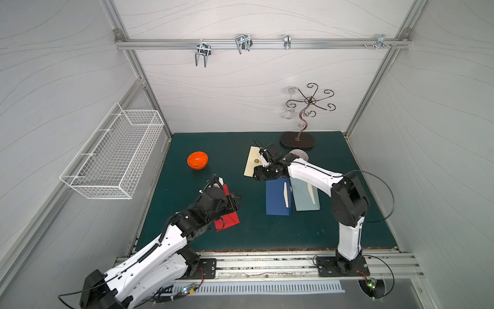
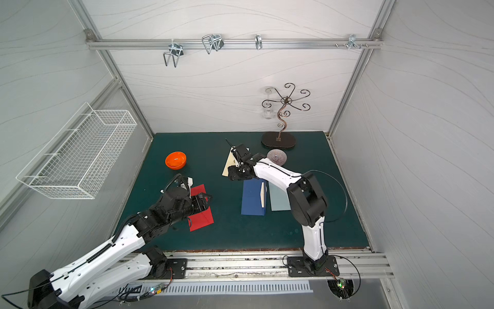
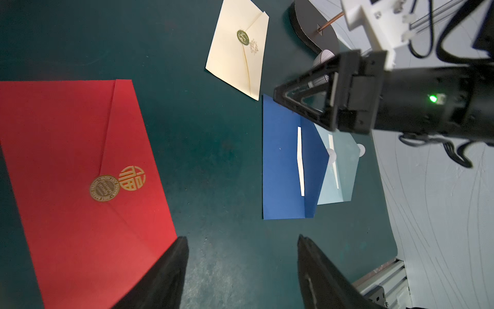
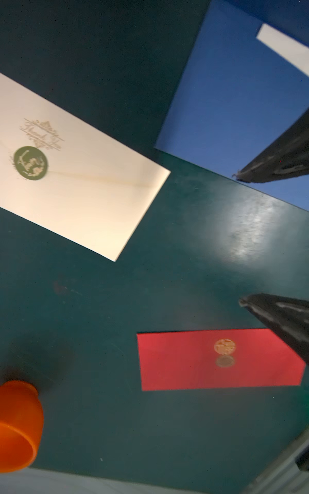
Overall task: Open the envelope
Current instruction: Move the envelope to the center of the board.
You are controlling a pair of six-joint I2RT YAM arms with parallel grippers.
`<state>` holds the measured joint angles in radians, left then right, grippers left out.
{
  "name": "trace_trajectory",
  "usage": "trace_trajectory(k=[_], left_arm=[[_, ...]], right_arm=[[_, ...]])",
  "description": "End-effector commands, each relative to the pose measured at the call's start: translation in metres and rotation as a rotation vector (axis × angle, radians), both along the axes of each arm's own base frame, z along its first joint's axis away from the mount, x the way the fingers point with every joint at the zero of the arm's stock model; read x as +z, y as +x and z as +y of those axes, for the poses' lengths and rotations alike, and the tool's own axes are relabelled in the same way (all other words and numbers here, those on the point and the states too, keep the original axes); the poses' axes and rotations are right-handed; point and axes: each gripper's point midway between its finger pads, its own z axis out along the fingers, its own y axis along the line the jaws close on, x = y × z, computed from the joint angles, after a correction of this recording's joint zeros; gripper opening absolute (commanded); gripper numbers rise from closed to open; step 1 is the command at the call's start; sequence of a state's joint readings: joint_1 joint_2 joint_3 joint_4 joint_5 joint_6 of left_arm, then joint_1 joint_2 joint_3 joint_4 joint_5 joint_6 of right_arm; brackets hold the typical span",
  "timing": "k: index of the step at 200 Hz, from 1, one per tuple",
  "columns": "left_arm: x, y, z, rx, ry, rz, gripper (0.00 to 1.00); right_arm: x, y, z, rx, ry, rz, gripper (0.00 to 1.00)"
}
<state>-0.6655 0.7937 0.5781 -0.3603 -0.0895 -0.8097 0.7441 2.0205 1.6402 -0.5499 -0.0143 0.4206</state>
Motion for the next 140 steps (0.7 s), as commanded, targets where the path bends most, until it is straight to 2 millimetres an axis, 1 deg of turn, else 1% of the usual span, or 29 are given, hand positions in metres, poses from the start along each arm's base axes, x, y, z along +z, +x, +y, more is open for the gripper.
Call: trace_trajectory(k=[1,11,29,45,69,87,99,119,140], left_arm=[[0.006,0.002,0.012,0.030,0.040,-0.045,0.69],[0.004,0.001,0.015,0.034,0.045,-0.046,0.69],[0.008,0.000,0.013,0.021,0.032,-0.064,0.70],[0.011,-0.001,0.012,0.007,0.026,-0.078,0.70],[0.012,-0.002,0.015,0.007,0.035,-0.091,0.71],[0.009,-0.002,0.016,0.013,0.038,-0.093,0.71],[0.008,-0.002,0.016,0.016,0.039,-0.092,0.71],[0.009,-0.001,0.016,0.016,0.042,-0.100,0.71],[0.008,0.000,0.017,0.016,0.053,-0.103,0.71]], right_arm=[[-0.012,0.018,-0.001,-0.026,-0.110,-0.012,0.67],[-0.016,0.027,0.004,-0.032,-0.114,-0.013,0.67],[-0.025,0.044,0.015,-0.046,-0.104,-0.022,0.67],[-0.029,0.058,0.021,-0.060,-0.099,-0.017,0.67],[-0.040,0.071,0.027,-0.074,-0.083,0.016,0.67],[-0.052,0.073,0.033,-0.069,-0.063,0.043,0.68],[-0.060,0.069,0.036,-0.057,-0.057,0.066,0.69],[-0.073,0.061,0.037,-0.040,-0.064,0.108,0.69],[-0.089,0.046,0.034,-0.023,-0.083,0.162,0.69]])
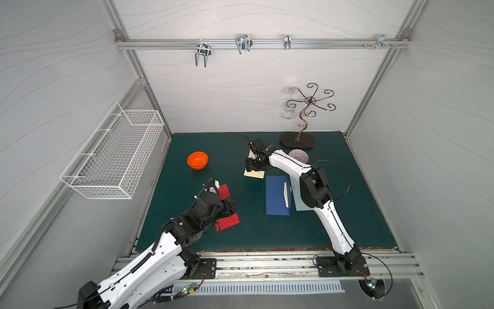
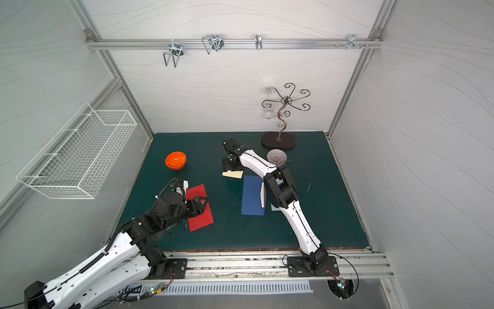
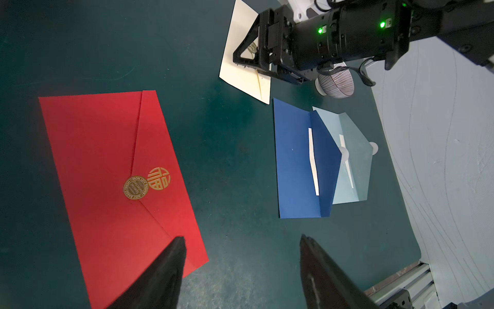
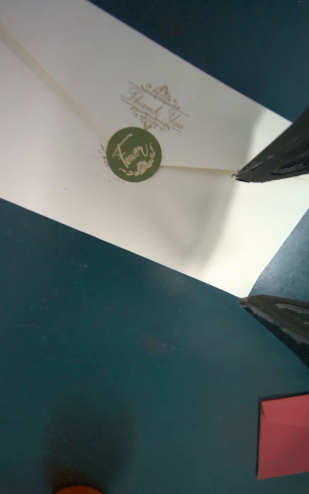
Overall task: Open the envelope
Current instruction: Move the envelope to the center of the board.
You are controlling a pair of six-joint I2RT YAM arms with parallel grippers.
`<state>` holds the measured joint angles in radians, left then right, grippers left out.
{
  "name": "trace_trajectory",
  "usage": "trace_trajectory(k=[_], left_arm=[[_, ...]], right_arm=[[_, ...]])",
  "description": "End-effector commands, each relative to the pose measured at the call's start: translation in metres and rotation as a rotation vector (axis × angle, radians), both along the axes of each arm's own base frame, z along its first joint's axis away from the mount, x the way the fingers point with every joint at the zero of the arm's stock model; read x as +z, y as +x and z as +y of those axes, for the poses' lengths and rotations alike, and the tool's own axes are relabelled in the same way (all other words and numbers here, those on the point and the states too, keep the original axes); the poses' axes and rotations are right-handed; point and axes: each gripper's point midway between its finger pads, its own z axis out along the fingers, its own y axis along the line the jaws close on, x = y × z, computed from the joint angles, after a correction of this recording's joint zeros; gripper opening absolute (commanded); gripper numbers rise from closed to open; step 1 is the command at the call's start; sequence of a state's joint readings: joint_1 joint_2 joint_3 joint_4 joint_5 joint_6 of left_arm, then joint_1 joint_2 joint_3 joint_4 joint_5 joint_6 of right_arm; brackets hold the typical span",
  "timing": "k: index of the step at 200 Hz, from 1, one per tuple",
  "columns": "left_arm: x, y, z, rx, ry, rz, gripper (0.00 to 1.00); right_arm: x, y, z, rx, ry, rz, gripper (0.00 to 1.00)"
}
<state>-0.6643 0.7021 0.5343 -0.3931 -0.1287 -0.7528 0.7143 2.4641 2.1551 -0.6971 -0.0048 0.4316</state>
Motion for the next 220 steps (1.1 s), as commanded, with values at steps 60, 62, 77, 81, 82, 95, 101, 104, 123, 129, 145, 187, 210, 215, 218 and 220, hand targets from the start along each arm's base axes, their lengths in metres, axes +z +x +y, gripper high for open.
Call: trace_trajectory(k=[60,62,77,81,82,95,101,104,123,129,145,187,210,215,218,220], left_arm=[[0.008,0.010,0.003,0.026,0.012,-0.049,0.71],[0.008,0.010,0.003,0.026,0.012,-0.050,0.71],[0.007,0.010,0.003,0.028,0.012,-0.047,0.71],[0.008,0.010,0.003,0.026,0.013,-0.047,0.71],[0.008,0.010,0.003,0.027,0.013,-0.047,0.71],[0.008,0.011,0.002,0.024,0.013,-0.046,0.71],[0.008,0.011,0.002,0.022,0.015,-0.046,0.71],[0.008,0.011,0.002,0.022,0.017,-0.045,0.71],[0.010,0.014,0.002,0.021,0.037,-0.049,0.71],[0.012,0.015,0.001,0.018,0.043,-0.053,0.70],[0.017,0.022,-0.003,0.000,0.066,-0.063,0.68],[0.016,0.062,0.005,0.045,0.056,0.036,0.60],[0.018,0.095,0.001,0.052,-0.019,0.051,0.60],[0.017,0.102,-0.001,0.051,-0.028,0.055,0.60],[0.017,0.107,-0.002,0.050,-0.032,0.058,0.60],[0.015,0.109,-0.003,0.049,-0.032,0.065,0.60]], right_arm=[[-0.056,-0.068,-0.012,0.080,-0.057,0.207,0.68],[-0.056,-0.069,-0.012,0.080,-0.059,0.209,0.68],[-0.060,-0.079,-0.013,0.092,-0.060,0.230,0.68],[-0.061,-0.083,-0.013,0.097,-0.060,0.237,0.68],[-0.061,-0.084,-0.013,0.098,-0.060,0.239,0.68],[-0.063,-0.092,-0.015,0.107,-0.063,0.251,0.67],[-0.063,-0.095,-0.016,0.110,-0.062,0.256,0.67],[-0.063,-0.097,-0.015,0.113,-0.060,0.258,0.67],[-0.060,-0.103,-0.015,0.122,-0.040,0.257,0.67],[-0.056,-0.104,-0.012,0.127,-0.023,0.248,0.67],[-0.041,-0.098,-0.007,0.131,0.007,0.217,0.67],[0.027,-0.051,-0.006,0.091,0.110,0.103,0.64],[0.038,-0.036,-0.015,0.047,0.159,0.111,0.66],[0.038,-0.034,-0.018,0.033,0.154,0.109,0.65],[0.038,-0.032,-0.020,0.025,0.150,0.105,0.65],[0.038,-0.030,-0.021,0.019,0.148,0.103,0.65]])
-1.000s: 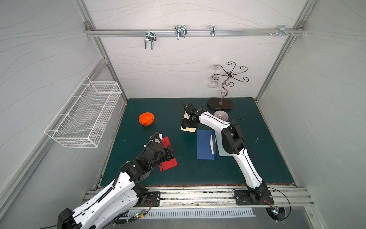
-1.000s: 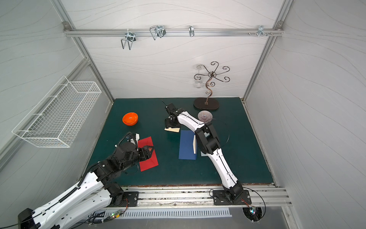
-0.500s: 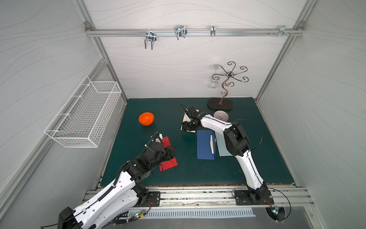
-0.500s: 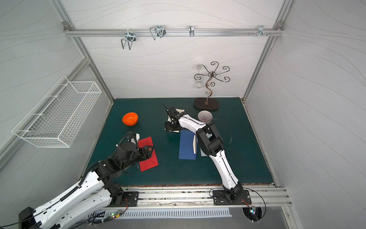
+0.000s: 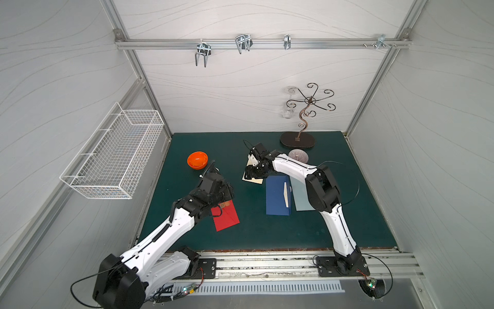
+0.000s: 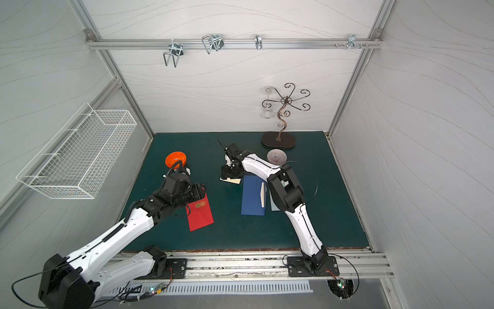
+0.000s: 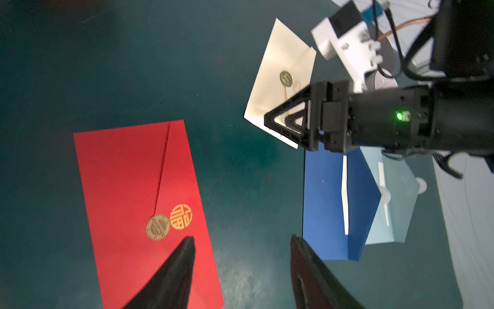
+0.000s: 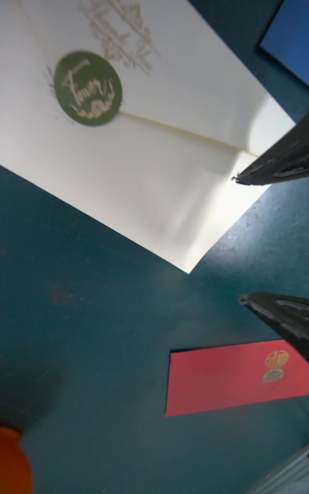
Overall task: Open the envelope
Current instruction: Move the envelope to the center of the board.
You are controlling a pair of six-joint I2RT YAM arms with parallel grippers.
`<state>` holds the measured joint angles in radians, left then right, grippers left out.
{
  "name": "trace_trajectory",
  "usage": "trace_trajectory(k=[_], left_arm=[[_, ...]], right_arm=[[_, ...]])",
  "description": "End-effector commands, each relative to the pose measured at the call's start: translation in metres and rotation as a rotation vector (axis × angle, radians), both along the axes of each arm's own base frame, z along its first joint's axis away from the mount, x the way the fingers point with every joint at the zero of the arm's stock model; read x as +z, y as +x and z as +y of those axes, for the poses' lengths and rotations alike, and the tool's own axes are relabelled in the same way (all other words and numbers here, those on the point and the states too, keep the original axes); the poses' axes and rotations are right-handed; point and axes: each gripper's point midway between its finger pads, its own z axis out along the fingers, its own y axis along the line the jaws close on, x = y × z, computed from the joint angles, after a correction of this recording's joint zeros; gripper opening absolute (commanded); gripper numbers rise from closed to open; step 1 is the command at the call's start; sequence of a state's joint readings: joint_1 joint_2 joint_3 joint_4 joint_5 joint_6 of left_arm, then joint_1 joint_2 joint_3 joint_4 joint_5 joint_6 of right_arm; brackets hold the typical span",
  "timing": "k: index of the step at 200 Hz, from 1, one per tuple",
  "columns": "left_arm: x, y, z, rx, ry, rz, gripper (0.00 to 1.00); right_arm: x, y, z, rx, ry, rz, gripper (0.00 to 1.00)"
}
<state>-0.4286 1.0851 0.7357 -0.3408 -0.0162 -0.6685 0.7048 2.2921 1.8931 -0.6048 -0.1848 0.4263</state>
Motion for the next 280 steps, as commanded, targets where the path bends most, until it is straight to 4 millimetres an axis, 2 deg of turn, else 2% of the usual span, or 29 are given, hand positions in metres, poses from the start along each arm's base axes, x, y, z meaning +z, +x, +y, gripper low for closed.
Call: trace_trajectory(k=[1,15,18,52,64,85,108,146,167,203,239,280], left_arm=[[0.022,0.038,-0.017,-0.042,-0.096,-0.057,0.60],[0.015,0.057,-0.029,-0.067,-0.114,-0.025,0.59],[0.019,0.059,-0.034,-0.085,-0.131,-0.030,0.59],[-0.014,0.100,-0.068,-0.174,-0.208,0.104,0.57],[-0.019,0.113,-0.078,-0.205,-0.243,0.140,0.54],[-0.034,0.135,-0.080,-0.208,-0.221,0.180,0.55],[-0.041,0.158,-0.073,-0.192,-0.139,0.179,0.58],[-0.067,0.178,-0.075,-0.210,-0.136,0.251,0.62],[-0.082,0.182,-0.073,-0.209,-0.106,0.279,0.64],[-0.107,0.177,-0.079,-0.232,-0.129,0.339,0.64],[-0.116,0.159,-0.085,-0.248,-0.189,0.387,0.64],[-0.115,0.132,-0.091,-0.250,-0.301,0.398,0.60]], right_arm=[[0.024,0.013,-0.017,-0.061,0.024,0.006,0.65],[0.025,0.021,-0.025,-0.097,0.024,0.000,0.65],[0.024,0.023,-0.026,-0.107,0.027,0.003,0.65],[0.015,0.038,-0.043,-0.179,0.089,0.073,0.66],[0.014,0.042,-0.047,-0.184,0.100,0.077,0.66],[0.008,0.050,-0.055,-0.211,0.107,0.099,0.66],[0.002,0.058,-0.063,-0.232,0.122,0.120,0.66],[-0.008,0.061,-0.061,-0.225,0.154,0.155,0.66],[-0.015,0.060,-0.057,-0.206,0.174,0.181,0.66],[-0.028,0.052,-0.047,-0.165,0.204,0.236,0.65],[-0.032,0.036,-0.034,-0.105,0.238,0.266,0.65],[-0.034,0.016,-0.019,-0.065,0.241,0.291,0.64]])
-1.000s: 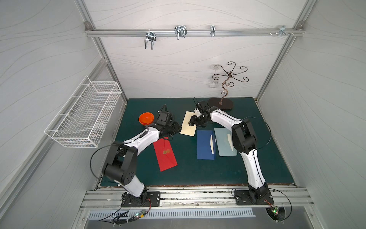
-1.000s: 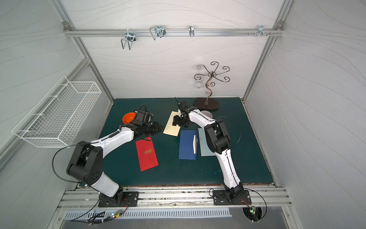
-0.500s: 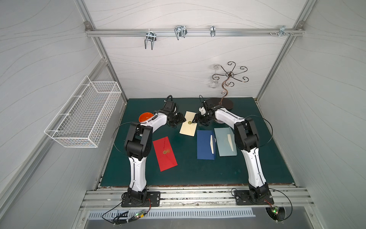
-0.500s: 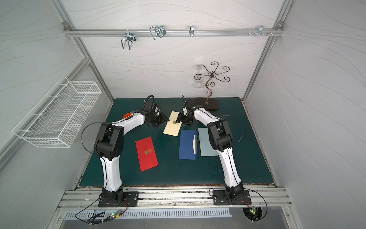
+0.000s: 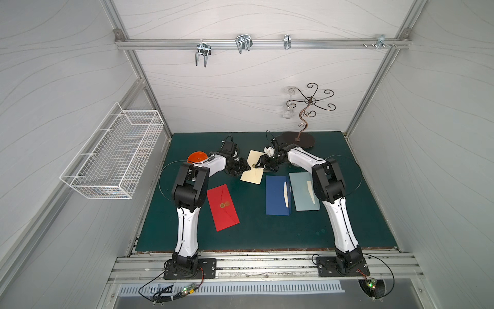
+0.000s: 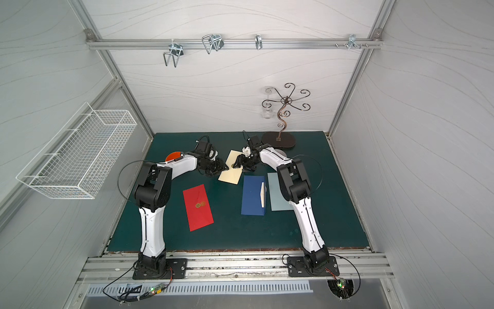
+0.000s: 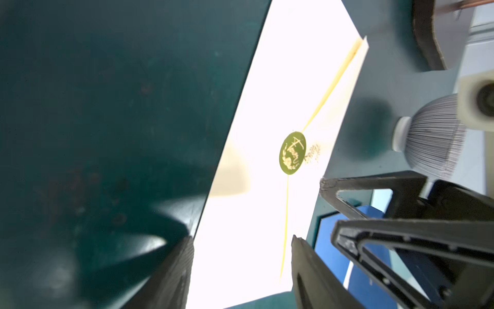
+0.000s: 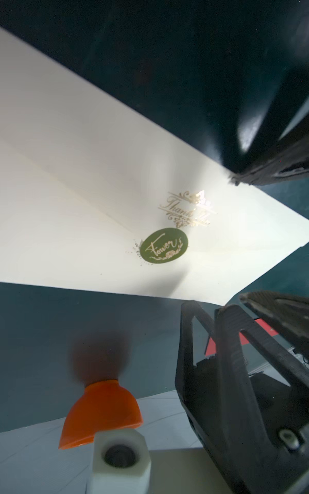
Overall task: Open the envelope
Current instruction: Move the envelope to the center of the board.
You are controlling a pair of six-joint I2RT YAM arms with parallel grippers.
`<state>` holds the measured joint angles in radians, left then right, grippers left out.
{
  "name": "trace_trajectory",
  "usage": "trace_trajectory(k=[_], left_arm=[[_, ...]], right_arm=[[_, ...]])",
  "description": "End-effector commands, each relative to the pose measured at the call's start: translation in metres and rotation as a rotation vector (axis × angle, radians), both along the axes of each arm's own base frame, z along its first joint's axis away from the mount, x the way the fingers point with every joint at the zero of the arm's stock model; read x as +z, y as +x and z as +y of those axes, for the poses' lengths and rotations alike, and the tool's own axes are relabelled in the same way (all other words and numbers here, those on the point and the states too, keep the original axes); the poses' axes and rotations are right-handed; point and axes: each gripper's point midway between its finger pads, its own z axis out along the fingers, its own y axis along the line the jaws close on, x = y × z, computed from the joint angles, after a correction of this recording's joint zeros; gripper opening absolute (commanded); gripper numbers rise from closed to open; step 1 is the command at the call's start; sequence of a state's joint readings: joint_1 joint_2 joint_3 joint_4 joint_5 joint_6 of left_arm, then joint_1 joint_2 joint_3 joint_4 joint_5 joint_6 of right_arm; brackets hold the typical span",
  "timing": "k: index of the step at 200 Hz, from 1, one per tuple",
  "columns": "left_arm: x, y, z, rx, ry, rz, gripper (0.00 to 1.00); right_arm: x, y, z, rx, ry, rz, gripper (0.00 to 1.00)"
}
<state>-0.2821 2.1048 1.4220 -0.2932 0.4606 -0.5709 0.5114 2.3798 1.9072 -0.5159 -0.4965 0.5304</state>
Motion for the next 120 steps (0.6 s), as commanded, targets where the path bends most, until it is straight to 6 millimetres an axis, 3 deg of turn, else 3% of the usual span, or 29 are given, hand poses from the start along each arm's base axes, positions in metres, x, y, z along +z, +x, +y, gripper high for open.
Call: trace_trajectory(k=[1,36,67,120], left_arm=[[-0.002,-0.027,-0.012,-0.016,-0.088,0.055,0.60],[0.002,-0.059,0.000,0.015,-0.087,0.060,0.60],[-0.001,-0.095,0.013,0.029,-0.072,0.075,0.60],[0.014,-0.147,0.029,0.092,-0.122,0.050,0.60]], right_arm=[[-0.020,-0.034,0.018,0.074,0.008,0.076,0.64],[-0.020,-0.059,0.023,0.094,0.014,0.094,0.64],[-0.021,-0.094,0.026,0.133,-0.002,0.095,0.64],[-0.027,-0.152,0.022,0.167,-0.075,0.098,0.63]])
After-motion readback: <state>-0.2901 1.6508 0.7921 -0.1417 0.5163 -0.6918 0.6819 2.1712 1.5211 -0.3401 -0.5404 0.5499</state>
